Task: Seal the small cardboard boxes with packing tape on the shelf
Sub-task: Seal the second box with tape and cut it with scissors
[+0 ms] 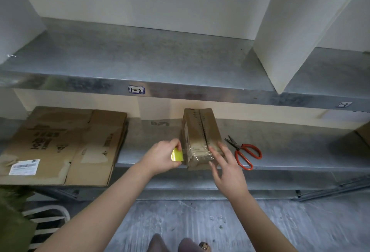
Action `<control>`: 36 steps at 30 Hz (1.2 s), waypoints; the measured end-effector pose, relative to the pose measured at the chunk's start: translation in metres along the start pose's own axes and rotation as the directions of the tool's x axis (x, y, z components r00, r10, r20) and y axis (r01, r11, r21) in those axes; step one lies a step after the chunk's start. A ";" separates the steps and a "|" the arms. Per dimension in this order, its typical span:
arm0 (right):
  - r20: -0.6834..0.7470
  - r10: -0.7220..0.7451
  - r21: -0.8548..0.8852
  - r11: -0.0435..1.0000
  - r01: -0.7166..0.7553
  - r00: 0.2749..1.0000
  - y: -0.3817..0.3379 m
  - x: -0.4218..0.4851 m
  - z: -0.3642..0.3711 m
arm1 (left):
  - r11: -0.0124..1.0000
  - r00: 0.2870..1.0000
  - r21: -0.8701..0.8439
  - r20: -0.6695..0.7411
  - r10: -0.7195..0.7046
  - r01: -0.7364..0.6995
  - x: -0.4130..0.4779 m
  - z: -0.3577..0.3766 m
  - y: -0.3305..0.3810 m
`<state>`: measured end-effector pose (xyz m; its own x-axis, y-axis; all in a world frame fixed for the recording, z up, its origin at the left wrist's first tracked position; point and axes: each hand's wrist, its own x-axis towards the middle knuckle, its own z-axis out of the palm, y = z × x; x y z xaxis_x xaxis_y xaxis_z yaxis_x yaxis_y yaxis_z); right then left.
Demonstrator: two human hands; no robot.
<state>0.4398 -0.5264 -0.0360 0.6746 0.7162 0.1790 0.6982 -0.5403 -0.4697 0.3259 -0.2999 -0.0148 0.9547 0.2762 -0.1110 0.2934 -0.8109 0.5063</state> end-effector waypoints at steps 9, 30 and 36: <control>0.013 0.018 -0.065 0.998 -0.017 1.000 -0.001 0.000 0.000 | 0.994 0.994 -0.014 0.034 -0.103 0.104 -0.017 -0.024 -0.038; 0.017 0.019 0.401 0.916 -0.024 1.000 -0.139 0.005 0.012 | 0.993 0.980 -0.118 -0.200 -0.008 -0.016 -0.082 -0.051 0.004; -0.034 0.090 0.580 0.813 -0.054 0.995 -0.148 0.001 0.019 | 0.994 0.963 -0.099 -0.260 -0.073 0.048 -0.096 -0.046 0.007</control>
<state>0.3324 -0.4372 0.0171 0.7426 0.6490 0.1655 0.3925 -0.2215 -0.8927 0.2336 -0.3084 0.0386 0.8848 0.4593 0.0790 0.3327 -0.7413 0.5829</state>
